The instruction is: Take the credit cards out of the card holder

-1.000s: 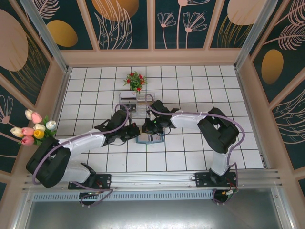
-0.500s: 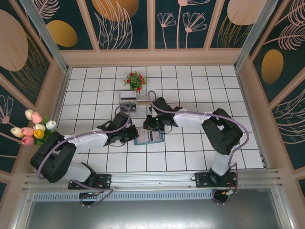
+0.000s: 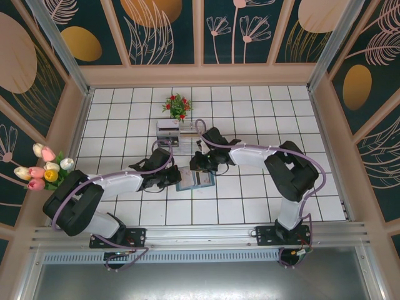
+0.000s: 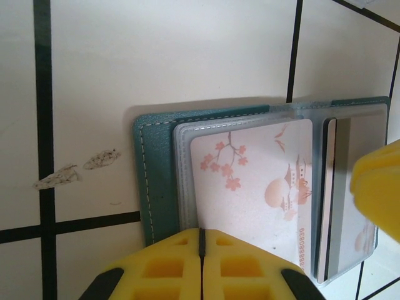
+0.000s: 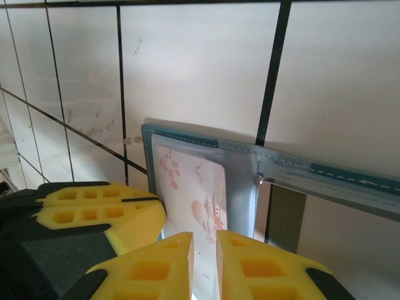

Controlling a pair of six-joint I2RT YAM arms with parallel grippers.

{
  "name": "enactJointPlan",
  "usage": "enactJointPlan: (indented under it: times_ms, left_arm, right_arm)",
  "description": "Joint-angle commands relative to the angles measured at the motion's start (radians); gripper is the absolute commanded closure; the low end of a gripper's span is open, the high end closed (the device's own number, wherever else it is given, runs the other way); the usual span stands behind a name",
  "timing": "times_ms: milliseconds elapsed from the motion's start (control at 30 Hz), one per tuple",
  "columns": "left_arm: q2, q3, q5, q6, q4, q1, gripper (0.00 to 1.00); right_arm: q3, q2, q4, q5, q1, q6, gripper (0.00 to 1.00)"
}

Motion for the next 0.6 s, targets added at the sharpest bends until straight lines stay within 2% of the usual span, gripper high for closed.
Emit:
enactJointPlan:
  times_ms: [0,567]
  left_arm:
    - [0.018,-0.023,-0.026,0.022,-0.029,0.002,0.92]
    - [0.026,-0.039,-0.018,0.017,-0.016,0.002,0.92]
  right_arm:
    - [-0.001,0.037,-0.017,-0.024,-0.007,-0.038,0.81]
    - [-0.020,0.081,0.014,-0.070,-0.007,-0.061,0.79]
